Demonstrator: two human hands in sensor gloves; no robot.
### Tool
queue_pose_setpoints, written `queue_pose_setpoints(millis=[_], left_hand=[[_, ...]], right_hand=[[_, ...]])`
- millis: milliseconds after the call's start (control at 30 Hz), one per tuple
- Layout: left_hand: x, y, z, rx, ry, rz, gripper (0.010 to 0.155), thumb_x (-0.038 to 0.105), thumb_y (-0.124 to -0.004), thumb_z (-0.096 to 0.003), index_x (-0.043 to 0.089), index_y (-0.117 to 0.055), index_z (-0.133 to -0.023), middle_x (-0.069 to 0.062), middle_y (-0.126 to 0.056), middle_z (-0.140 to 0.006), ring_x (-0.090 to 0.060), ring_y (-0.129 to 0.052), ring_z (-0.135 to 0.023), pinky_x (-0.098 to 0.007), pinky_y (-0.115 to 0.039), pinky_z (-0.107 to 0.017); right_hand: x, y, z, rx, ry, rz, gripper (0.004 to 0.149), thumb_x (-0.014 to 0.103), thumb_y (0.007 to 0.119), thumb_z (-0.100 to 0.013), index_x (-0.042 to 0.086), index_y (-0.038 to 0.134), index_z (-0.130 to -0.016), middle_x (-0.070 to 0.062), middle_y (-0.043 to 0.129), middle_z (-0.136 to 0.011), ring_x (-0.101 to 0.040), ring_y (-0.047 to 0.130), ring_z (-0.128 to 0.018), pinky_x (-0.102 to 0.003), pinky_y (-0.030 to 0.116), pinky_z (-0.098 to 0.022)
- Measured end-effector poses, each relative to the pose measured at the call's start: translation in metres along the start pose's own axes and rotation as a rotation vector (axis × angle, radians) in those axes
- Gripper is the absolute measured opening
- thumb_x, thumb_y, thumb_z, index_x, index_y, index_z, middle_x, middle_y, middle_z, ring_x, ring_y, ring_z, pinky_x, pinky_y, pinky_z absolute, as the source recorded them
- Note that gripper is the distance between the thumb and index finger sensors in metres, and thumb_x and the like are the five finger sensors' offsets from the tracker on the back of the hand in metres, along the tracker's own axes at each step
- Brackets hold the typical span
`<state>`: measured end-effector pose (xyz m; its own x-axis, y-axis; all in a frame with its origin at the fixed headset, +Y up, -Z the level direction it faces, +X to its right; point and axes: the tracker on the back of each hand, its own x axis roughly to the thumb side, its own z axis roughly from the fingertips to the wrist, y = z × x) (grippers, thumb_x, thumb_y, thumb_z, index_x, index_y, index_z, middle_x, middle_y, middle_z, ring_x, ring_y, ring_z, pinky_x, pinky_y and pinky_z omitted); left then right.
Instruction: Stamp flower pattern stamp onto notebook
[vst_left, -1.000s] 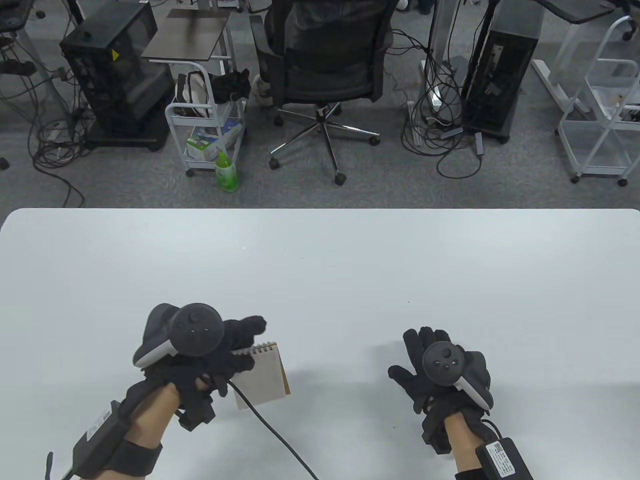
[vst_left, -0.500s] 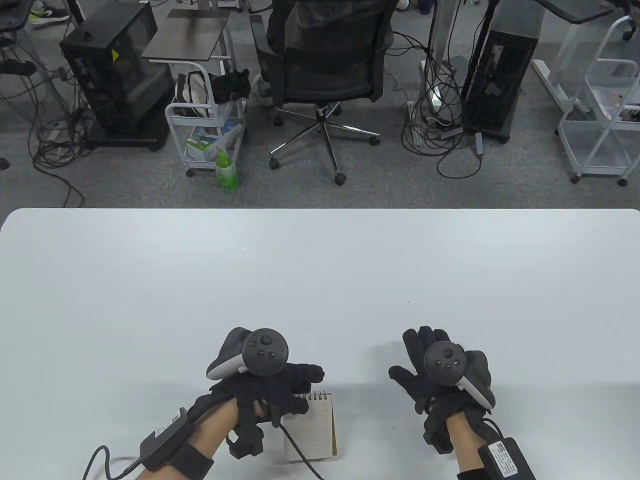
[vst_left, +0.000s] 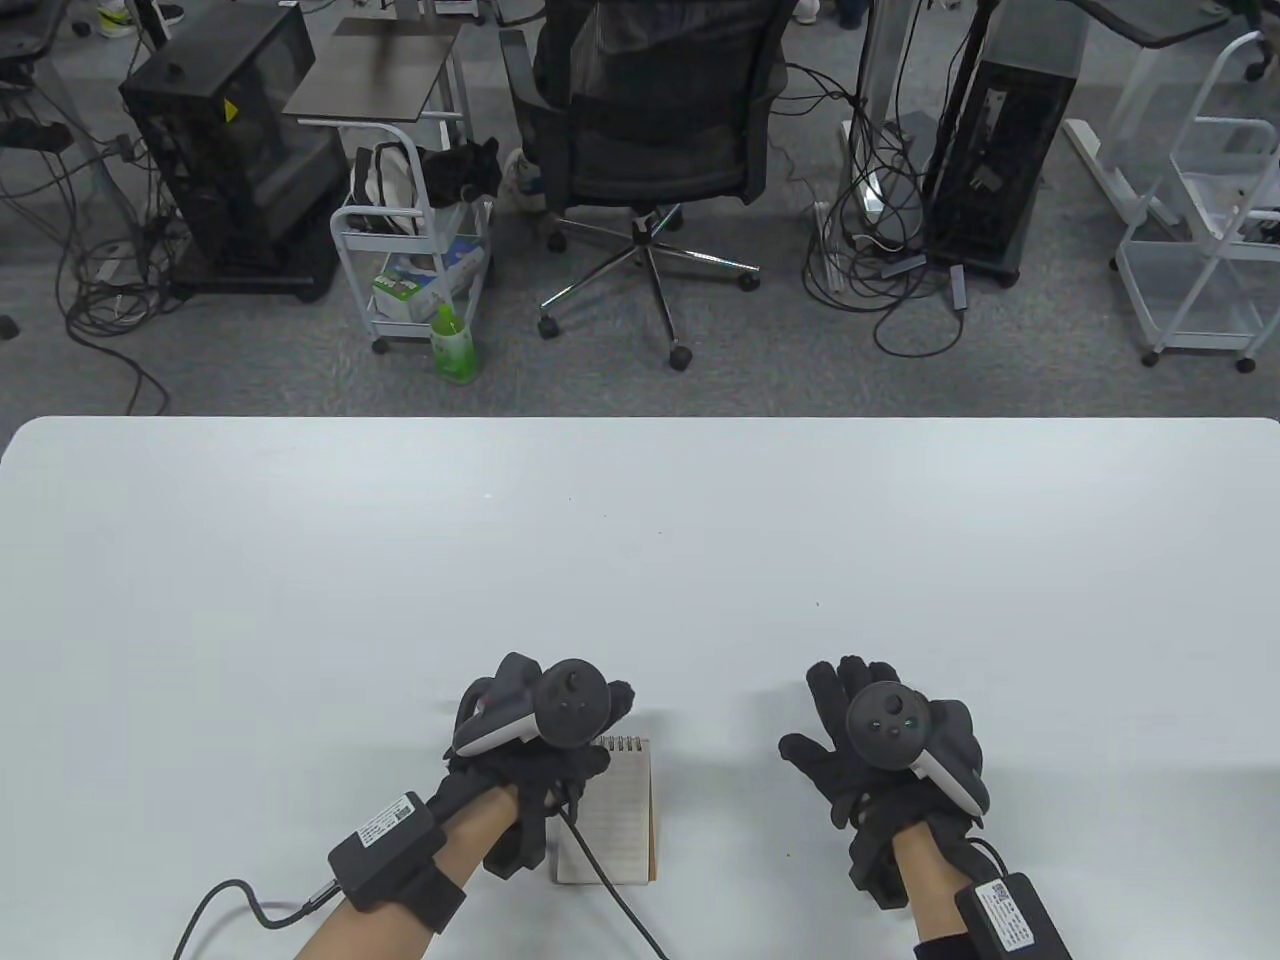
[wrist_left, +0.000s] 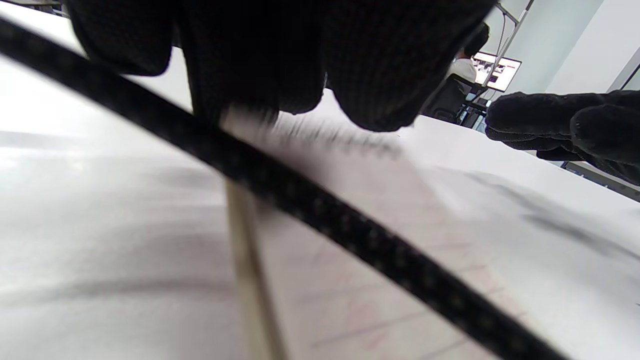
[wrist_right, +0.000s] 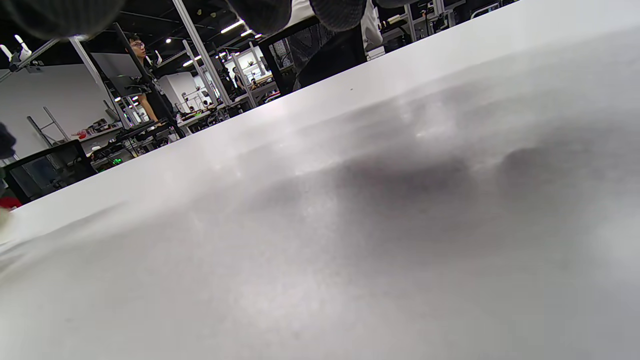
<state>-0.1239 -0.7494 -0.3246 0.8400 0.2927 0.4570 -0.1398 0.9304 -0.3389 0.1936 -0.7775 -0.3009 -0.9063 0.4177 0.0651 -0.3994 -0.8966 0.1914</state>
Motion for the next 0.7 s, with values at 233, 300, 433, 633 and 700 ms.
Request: queue_pose_setpoints(millis=[233, 300, 433, 633, 700], left_hand=[[0.004, 0.008, 0.011, 0.048, -0.034, -0.040, 0.066, 0.032, -0.082, -0.0415, 0.017, -0.059, -0.101, -0.013, -0.068, -0.100, -0.040, -0.082, -0.084, -0.066, -0.061, -0.062], [0.001, 0.015, 0.015, 0.062, -0.027, -0.030, 0.065, 0.033, -0.082, -0.0415, 0.017, -0.060, -0.101, -0.014, -0.068, -0.100, -0.041, -0.082, -0.085, -0.066, -0.061, -0.062], [-0.015, 0.037, 0.021, 0.126, 0.015, -0.065, 0.063, 0.034, -0.081, -0.0420, 0.017, -0.063, -0.100, -0.014, -0.068, -0.101, -0.042, -0.078, -0.087, -0.066, -0.058, -0.062], [-0.046, 0.066, 0.031, 0.233, 0.114, -0.295, 0.060, 0.036, -0.081, -0.0414, 0.019, -0.069, -0.097, -0.011, -0.070, -0.101, -0.042, -0.077, -0.088, -0.065, -0.059, -0.063], [-0.054, 0.069, 0.032, 0.224, 0.173, -0.370, 0.060, 0.037, -0.081, -0.0414, 0.020, -0.069, -0.098, -0.012, -0.068, -0.102, -0.042, -0.075, -0.089, -0.065, -0.058, -0.063]], right_hand=[[0.002, 0.001, 0.000, 0.022, 0.000, 0.009, 0.084, 0.064, 0.065, -0.037, 0.026, 0.037, -0.106, -0.017, 0.023, -0.110, -0.049, 0.020, -0.104, -0.071, 0.019, -0.069], [0.002, 0.001, 0.000, 0.024, 0.000, 0.011, 0.084, 0.064, 0.065, -0.037, 0.026, 0.037, -0.106, -0.017, 0.024, -0.110, -0.049, 0.020, -0.104, -0.071, 0.020, -0.069], [0.002, 0.001, 0.000, 0.023, 0.000, 0.014, 0.084, 0.063, 0.065, -0.037, 0.026, 0.037, -0.106, -0.017, 0.024, -0.110, -0.049, 0.020, -0.104, -0.070, 0.020, -0.069], [0.002, 0.002, 0.000, 0.027, -0.001, 0.021, 0.083, 0.063, 0.066, -0.037, 0.026, 0.038, -0.106, -0.017, 0.024, -0.110, -0.049, 0.021, -0.104, -0.070, 0.021, -0.069], [0.002, 0.002, 0.000, 0.027, -0.001, 0.022, 0.083, 0.063, 0.066, -0.037, 0.026, 0.038, -0.106, -0.017, 0.024, -0.110, -0.049, 0.021, -0.104, -0.070, 0.021, -0.069]])
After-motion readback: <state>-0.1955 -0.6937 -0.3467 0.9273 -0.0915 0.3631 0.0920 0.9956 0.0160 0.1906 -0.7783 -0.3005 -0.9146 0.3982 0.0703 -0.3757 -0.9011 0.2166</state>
